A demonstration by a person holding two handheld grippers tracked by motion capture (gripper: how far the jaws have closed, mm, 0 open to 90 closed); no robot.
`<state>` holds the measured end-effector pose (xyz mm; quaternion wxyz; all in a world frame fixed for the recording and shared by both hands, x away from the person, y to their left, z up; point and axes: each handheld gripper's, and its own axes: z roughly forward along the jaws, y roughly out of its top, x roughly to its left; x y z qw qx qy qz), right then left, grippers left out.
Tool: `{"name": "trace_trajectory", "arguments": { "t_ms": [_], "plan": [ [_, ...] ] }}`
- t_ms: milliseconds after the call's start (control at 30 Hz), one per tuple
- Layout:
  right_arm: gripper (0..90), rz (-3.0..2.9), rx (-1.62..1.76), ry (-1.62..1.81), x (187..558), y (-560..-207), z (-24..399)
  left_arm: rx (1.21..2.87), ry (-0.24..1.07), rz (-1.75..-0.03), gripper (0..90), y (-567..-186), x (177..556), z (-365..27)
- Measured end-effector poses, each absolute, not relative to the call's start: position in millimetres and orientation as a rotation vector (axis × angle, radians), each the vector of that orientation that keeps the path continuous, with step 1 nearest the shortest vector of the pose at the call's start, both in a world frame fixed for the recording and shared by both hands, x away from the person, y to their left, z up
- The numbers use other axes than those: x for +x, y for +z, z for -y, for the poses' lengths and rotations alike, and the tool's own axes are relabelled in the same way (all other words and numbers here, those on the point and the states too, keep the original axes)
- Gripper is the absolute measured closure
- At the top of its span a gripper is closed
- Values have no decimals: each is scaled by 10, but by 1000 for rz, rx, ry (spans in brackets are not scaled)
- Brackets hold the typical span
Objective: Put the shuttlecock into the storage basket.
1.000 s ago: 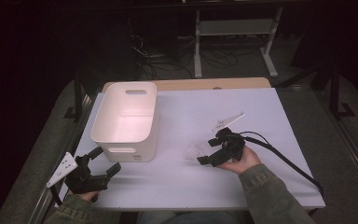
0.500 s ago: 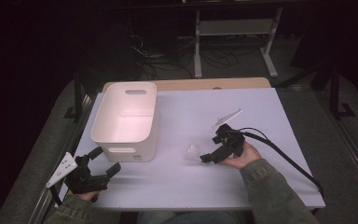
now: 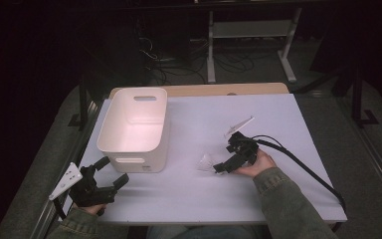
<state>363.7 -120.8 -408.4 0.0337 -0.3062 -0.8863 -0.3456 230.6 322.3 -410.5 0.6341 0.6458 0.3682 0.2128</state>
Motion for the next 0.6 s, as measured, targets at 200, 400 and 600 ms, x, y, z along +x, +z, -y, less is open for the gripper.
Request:
{"name": "trace_trajectory", "arguments": {
  "t_ms": [200, 400, 600],
  "plan": [
    [0, 2728, -934, -1052, 3647, -4139, 1184, 1470, 481, -842, 0, -4102, 2302, -3220],
    [14, 2715, -914, -1025, 3653, -4209, 1171, 1479, 486, -837, 0, -4105, 2309, -3227],
    [21, 2727, -916, -1007, 3655, -4270, 1159, 1477, 486, -842, 0, -4106, 2308, -3226]
  ]
}}
